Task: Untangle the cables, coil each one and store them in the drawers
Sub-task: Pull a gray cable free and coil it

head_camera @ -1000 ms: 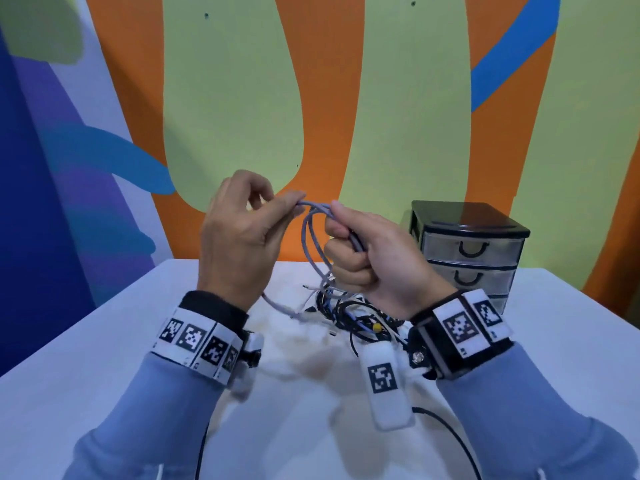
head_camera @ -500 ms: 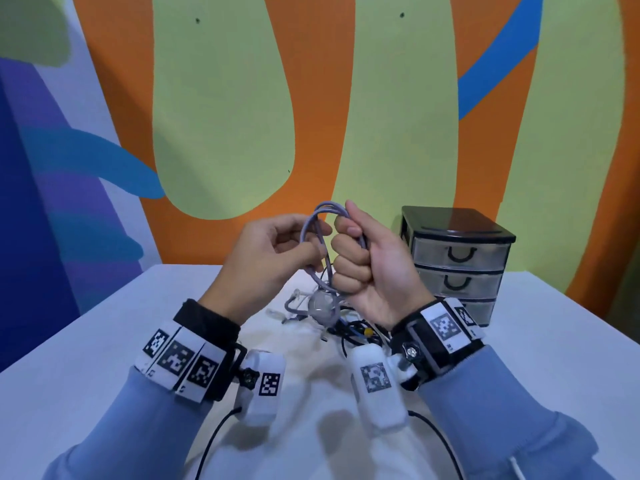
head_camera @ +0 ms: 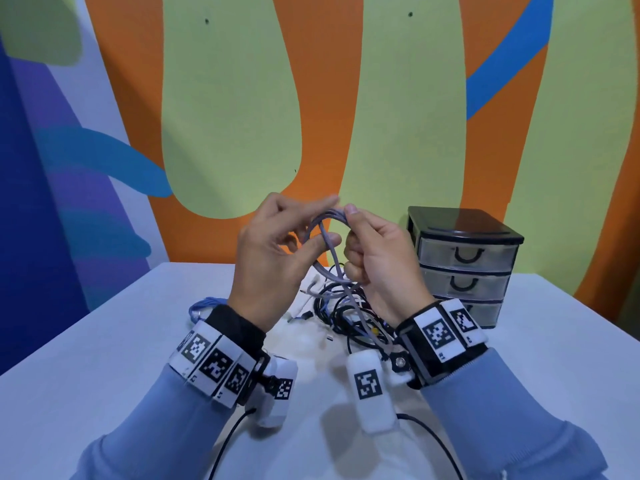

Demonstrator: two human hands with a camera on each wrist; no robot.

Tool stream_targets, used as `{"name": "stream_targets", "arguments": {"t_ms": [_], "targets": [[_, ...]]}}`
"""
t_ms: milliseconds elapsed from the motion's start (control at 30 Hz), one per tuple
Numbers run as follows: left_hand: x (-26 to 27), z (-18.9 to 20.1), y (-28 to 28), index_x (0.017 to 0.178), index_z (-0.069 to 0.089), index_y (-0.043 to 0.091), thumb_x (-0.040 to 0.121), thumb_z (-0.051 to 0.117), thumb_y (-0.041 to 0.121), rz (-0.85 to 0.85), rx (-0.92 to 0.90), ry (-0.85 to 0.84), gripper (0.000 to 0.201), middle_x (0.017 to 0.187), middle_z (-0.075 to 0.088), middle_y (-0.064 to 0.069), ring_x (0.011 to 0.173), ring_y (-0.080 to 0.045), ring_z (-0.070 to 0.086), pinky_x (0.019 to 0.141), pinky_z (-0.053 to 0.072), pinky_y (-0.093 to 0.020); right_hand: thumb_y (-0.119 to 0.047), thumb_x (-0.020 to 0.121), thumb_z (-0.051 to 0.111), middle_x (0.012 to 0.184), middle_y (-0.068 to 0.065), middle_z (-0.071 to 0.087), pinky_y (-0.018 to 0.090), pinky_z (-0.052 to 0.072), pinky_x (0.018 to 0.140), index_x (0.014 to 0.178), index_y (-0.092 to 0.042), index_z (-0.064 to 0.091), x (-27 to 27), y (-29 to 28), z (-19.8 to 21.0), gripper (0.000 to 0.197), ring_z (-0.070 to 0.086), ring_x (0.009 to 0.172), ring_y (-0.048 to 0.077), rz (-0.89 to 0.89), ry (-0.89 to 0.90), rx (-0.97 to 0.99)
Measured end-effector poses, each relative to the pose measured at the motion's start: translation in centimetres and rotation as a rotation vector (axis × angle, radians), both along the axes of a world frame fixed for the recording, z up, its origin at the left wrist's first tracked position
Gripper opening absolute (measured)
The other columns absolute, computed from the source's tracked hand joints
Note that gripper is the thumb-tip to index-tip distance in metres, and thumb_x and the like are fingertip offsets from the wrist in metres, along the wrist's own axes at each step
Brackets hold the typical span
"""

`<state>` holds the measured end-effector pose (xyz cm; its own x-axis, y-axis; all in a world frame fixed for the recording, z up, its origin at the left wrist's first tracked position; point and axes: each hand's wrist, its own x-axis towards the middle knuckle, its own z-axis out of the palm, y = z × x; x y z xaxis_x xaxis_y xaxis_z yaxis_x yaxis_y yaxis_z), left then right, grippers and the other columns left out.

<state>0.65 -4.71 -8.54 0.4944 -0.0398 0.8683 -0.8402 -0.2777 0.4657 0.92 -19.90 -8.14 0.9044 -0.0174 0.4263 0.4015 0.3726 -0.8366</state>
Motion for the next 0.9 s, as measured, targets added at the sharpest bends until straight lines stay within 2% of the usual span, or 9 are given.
{"name": "stream_targets", "arguments": {"t_ms": [100, 200, 300, 400, 500, 567, 633, 700, 900], "targets": [[-0.2, 0.1, -0.2, 0.104, 0.083, 0.016, 0.091, 0.081, 0.009, -0.098, -0.052, 0.055, 0.015, 0.093, 0.064, -0.016, 0.087, -0.032, 0.061, 0.069, 0.049, -0.043, -0.024, 0.106, 0.060, 0.066, -0.002, 0.014, 0.018, 0.020, 0.041, 0.096, -0.007, 0.076, -0.2, -0.8, 0.4, 0.025, 0.014, 0.052, 0.010, 0.034, 0.003, -0.006], [-0.3, 0.4, 0.1, 0.102, 0.085, 0.020, 0.092, 0.082, 0.019, -0.131, -0.172, 0.162, 0.011, 0.093, 0.069, -0.011, 0.090, -0.039, 0.060, 0.076, 0.050, -0.052, -0.023, 0.104, 0.063, 0.064, -0.006, 0.017, 0.018, 0.022, 0.043, 0.107, -0.005, 0.077, -0.2, -1.3, 0.6, 0.023, 0.017, 0.053, 0.010, 0.033, -0.015, -0.065], [0.0, 0.4, -0.1, 0.102, 0.086, 0.024, 0.091, 0.082, 0.027, -0.127, -0.312, 0.271, 0.012, 0.082, 0.054, -0.015, 0.077, -0.036, 0.043, 0.068, 0.042, -0.042, -0.024, 0.104, 0.064, 0.056, -0.011, 0.027, 0.023, 0.027, 0.047, 0.112, -0.009, 0.080, 0.0, -1.5, 0.5, 0.023, 0.025, 0.049, 0.011, -0.106, -0.100, -0.209], [0.1, 0.5, -0.3, 0.101, 0.084, 0.012, 0.096, 0.078, 0.018, -0.190, -0.496, 0.481, 0.010, 0.074, 0.048, -0.014, 0.065, -0.026, 0.033, 0.057, 0.033, -0.032, -0.027, 0.106, 0.062, 0.052, -0.016, 0.039, 0.023, 0.033, 0.056, 0.106, -0.025, 0.081, -0.1, -1.6, 0.5, 0.020, 0.035, 0.049, 0.005, -0.261, -0.231, -0.434], [0.5, 0.9, 0.6, 0.106, 0.079, 0.004, 0.099, 0.068, 0.005, -0.275, -0.630, 0.713, 0.014, 0.074, 0.071, -0.007, 0.055, -0.013, 0.058, 0.053, 0.049, -0.020, -0.030, 0.108, 0.059, 0.061, -0.015, 0.054, 0.028, 0.038, 0.061, 0.106, -0.028, 0.081, -0.1, -1.3, 0.2, 0.023, 0.045, 0.059, 0.007, -0.339, -0.317, -0.636], [0.5, 1.2, 0.8, 0.108, 0.075, 0.003, 0.101, 0.060, 0.003, -0.401, -0.685, 0.827, 0.016, 0.083, 0.078, -0.009, 0.062, -0.013, 0.070, 0.061, 0.058, -0.019, -0.033, 0.108, 0.056, 0.073, 0.006, 0.068, 0.039, 0.046, 0.067, 0.106, -0.024, 0.082, 0.2, -1.1, -0.3, 0.027, 0.056, 0.069, 0.024, -0.358, -0.338, -0.669], [0.3, 1.3, 0.7, 0.106, 0.072, 0.006, 0.102, 0.053, 0.005, -0.502, -0.692, 0.896, 0.019, 0.081, 0.077, -0.007, 0.066, -0.014, 0.069, 0.071, 0.058, -0.024, -0.032, 0.108, 0.056, 0.067, 0.010, 0.059, 0.038, 0.040, 0.061, 0.103, -0.020, 0.081, 0.5, -1.1, -0.6, 0.028, 0.048, 0.063, 0.021, -0.393, -0.335, -0.637], [0.0, 1.4, 0.7, 0.106, 0.071, 0.005, 0.100, 0.047, 0.005, -0.569, -0.667, 0.922, 0.025, 0.071, 0.063, -0.004, 0.066, -0.017, 0.056, 0.080, 0.047, -0.030, -0.028, 0.108, 0.057, 0.057, -0.011, 0.039, 0.031, 0.028, 0.056, 0.101, -0.018, 0.080, 0.4, -1.1, -0.6, 0.026, 0.033, 0.057, 0.008, -0.435, -0.341, -0.599], [-0.6, 2.3, 1.6, 0.120, 0.066, 0.002, 0.101, 0.043, 0.007, -0.646, -0.652, 0.950, 0.030, 0.061, 0.026, 0.001, 0.063, -0.015, 0.013, 0.065, 0.020, -0.029, -0.027, 0.108, 0.059, 0.059, -0.010, 0.028, 0.024, 0.022, 0.053, 0.099, -0.024, 0.079, -0.2, -2.4, 0.7, 0.022, 0.027, 0.056, 0.008, -0.499, -0.468, -0.643]]}}
